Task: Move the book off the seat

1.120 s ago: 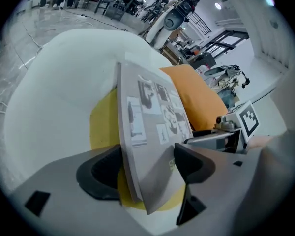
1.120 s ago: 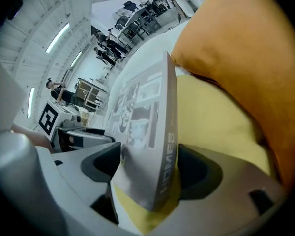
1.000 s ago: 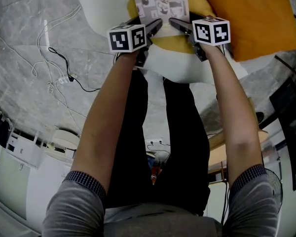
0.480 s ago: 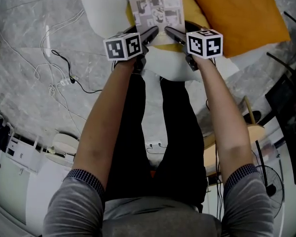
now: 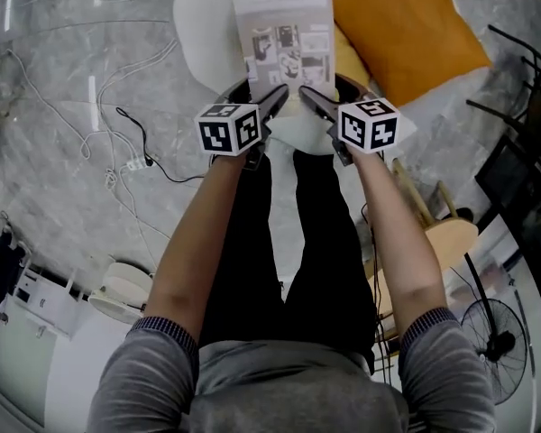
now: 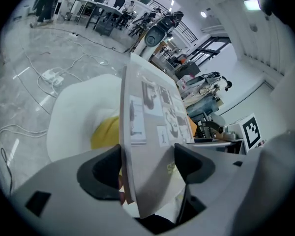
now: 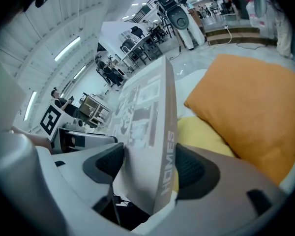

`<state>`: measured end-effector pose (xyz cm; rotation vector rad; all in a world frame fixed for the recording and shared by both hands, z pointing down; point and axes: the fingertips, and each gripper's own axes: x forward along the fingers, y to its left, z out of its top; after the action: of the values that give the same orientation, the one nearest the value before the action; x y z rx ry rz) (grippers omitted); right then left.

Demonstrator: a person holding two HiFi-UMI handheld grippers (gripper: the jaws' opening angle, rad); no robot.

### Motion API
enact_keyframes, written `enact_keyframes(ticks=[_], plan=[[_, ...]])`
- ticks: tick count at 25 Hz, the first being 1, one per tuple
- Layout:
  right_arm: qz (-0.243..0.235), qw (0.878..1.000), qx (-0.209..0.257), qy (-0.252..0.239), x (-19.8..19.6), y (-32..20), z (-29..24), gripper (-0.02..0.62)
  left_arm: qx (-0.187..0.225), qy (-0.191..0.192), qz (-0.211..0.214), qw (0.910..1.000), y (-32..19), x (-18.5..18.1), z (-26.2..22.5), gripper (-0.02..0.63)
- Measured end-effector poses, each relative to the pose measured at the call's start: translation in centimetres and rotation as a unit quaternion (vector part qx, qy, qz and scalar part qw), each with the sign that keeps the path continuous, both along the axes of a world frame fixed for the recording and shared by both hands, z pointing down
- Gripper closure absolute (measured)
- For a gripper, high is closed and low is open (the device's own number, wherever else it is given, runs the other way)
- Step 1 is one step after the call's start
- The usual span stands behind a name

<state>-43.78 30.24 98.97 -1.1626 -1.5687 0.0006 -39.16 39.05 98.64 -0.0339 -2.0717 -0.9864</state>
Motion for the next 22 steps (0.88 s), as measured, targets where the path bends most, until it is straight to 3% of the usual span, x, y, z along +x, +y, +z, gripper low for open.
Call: enact_keyframes(ticks=[8,13,22], plan=[[-0.004,0.999,-0.029,-0.034,3.3,1.7,-10.0,0.253,-0.032,-0.026,0.012,0.9991,1.6,3.3,-10.2,0.256],[-0.015,0.995,-0.056,-0.075,4.9,1.7,-17.5,0.253,-0.051,-0.067,0.008,0.9964,1.8,4.7,-18.1,0.256],[0.020,0.984,-0.093,-0.152,7.6,3.8,-30.4,0.253,-0.084,-0.142,0.046,0.9853,4.2,6.6,-31.1,0.256]])
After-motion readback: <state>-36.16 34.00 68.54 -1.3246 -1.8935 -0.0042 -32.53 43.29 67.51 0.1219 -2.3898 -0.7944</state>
